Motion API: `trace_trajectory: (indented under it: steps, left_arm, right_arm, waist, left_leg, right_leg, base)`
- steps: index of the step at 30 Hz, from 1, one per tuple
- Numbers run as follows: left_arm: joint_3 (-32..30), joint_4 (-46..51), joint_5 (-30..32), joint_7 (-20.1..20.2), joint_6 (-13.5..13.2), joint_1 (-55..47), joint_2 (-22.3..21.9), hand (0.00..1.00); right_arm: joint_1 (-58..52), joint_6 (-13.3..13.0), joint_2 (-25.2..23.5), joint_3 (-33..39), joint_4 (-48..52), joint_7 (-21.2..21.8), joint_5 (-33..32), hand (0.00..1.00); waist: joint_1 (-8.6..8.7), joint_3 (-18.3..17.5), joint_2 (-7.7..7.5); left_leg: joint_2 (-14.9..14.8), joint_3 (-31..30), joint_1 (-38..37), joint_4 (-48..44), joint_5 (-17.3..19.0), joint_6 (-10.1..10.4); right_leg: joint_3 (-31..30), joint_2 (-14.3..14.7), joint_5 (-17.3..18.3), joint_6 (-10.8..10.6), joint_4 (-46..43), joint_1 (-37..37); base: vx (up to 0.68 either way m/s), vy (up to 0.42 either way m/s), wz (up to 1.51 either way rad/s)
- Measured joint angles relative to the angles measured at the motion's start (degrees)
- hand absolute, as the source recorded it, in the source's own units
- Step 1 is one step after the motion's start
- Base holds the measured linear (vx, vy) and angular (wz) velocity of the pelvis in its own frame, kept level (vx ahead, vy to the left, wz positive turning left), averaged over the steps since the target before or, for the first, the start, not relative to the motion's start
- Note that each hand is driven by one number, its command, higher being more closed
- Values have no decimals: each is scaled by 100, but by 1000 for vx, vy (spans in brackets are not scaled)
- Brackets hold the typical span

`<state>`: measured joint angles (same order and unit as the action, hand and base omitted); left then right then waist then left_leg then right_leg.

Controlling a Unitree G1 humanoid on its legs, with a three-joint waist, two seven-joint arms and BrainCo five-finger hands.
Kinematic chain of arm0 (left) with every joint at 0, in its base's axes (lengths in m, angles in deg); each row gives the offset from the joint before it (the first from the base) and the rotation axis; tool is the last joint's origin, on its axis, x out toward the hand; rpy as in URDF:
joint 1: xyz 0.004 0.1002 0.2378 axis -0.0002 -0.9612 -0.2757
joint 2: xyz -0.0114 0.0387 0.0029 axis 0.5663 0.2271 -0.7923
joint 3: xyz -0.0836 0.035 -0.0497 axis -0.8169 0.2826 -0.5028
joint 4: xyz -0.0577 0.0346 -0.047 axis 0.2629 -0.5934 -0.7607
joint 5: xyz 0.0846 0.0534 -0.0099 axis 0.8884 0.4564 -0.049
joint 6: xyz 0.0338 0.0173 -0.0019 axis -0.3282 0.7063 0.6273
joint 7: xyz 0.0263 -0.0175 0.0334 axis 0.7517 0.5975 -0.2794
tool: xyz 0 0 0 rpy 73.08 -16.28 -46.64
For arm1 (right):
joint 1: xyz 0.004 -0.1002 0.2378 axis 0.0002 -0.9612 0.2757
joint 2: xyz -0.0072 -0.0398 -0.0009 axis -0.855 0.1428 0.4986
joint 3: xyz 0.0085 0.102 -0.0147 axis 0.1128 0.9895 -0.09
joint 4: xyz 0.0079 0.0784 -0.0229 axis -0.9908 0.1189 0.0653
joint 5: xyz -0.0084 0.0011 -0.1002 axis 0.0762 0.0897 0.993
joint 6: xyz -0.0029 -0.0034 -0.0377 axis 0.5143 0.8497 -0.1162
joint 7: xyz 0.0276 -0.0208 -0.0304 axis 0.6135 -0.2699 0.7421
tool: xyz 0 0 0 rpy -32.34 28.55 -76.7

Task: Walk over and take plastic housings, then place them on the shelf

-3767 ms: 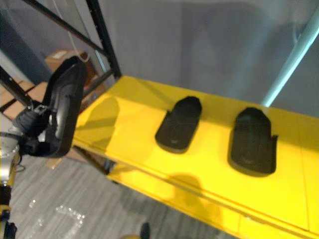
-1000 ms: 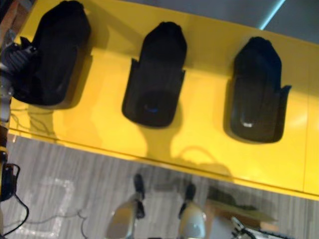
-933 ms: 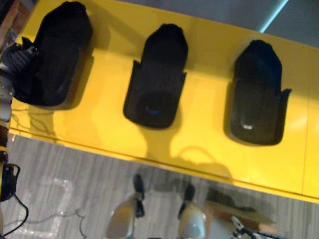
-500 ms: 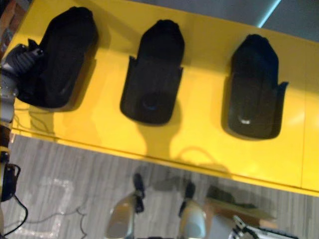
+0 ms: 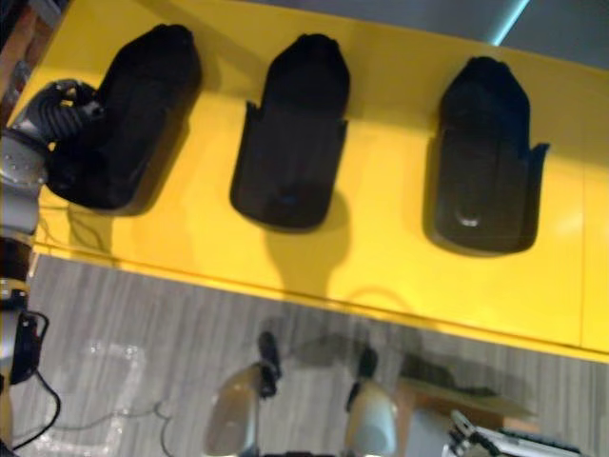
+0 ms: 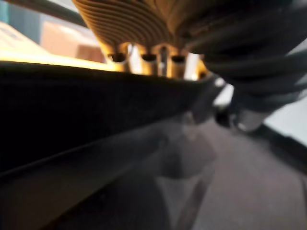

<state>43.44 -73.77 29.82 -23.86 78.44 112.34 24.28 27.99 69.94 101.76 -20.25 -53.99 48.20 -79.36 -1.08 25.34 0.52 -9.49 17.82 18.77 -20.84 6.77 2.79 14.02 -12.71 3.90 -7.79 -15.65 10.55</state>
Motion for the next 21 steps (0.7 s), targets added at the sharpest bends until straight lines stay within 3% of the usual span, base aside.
trace_trajectory:
  steps: [9, 15, 21]
  left_arm:
    - [-21, 117, 128, -294, 24, 0, 6, 0]
    - [-93, 229, -98, -1062, -61, 1, 6, 0]
    - [-479, 525, -365, -1968, -521, -19, 11, 0]
  right_arm:
    - [-10, -52, 3, -155, 87, -5, 6, 0]
    - [-64, -153, -88, -228, 93, -75, 8, 0]
    - [-144, -212, -281, -271, 131, -124, 12, 0]
  waist:
    - [4, 38, -36]
    - [5, 58, -63]
    - [-33, 64, -68]
  left_leg:
    - [-136, 47, 133, -459, 262, -14]
    - [-194, 42, 95, -585, 326, 14]
    - [-171, 155, -307, -472, 324, 17]
  right_leg:
    - [-18, -32, 216, -20, -370, 154]
    - [-9, -51, 406, -15, -621, 166]
    - [19, -102, 464, -24, -658, -109]
  base:
    - [-7, 10, -5]
    - [22, -10, 1]
    - [23, -13, -5]
